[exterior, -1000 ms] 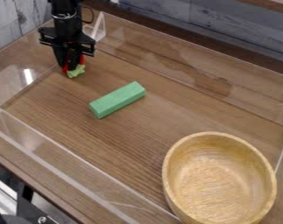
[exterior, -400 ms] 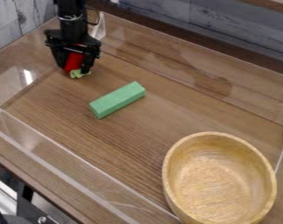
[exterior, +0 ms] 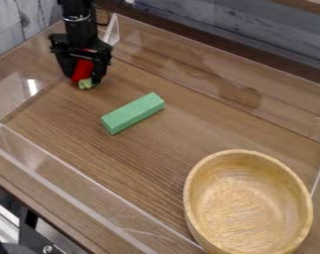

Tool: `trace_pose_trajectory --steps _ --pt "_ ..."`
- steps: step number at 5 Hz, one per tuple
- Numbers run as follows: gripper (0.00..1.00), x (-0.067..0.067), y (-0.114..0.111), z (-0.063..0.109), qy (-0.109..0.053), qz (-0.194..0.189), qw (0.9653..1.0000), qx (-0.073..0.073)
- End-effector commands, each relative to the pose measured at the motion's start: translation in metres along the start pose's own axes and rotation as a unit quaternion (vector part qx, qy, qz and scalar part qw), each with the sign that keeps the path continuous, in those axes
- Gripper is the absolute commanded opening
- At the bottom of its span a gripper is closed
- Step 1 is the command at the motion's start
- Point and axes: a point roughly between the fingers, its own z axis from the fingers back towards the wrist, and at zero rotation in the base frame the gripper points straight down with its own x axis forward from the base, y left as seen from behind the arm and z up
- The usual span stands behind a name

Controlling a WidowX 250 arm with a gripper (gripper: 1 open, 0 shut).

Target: Move the red object to the left side of the table

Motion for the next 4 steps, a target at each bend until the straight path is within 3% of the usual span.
trace_pose_trajectory --steps 1,2,4 --pt "1.00 0.007 0.008 0.041 -0.037 0.005 0.9993 -0.003" --pt "1.00 0.006 0.011 0.059 -0.044 0.008 0.9989 -0.014" --pt "1.00 0.005 0.018 0.113 -0.073 0.023 0.9963 -0.038"
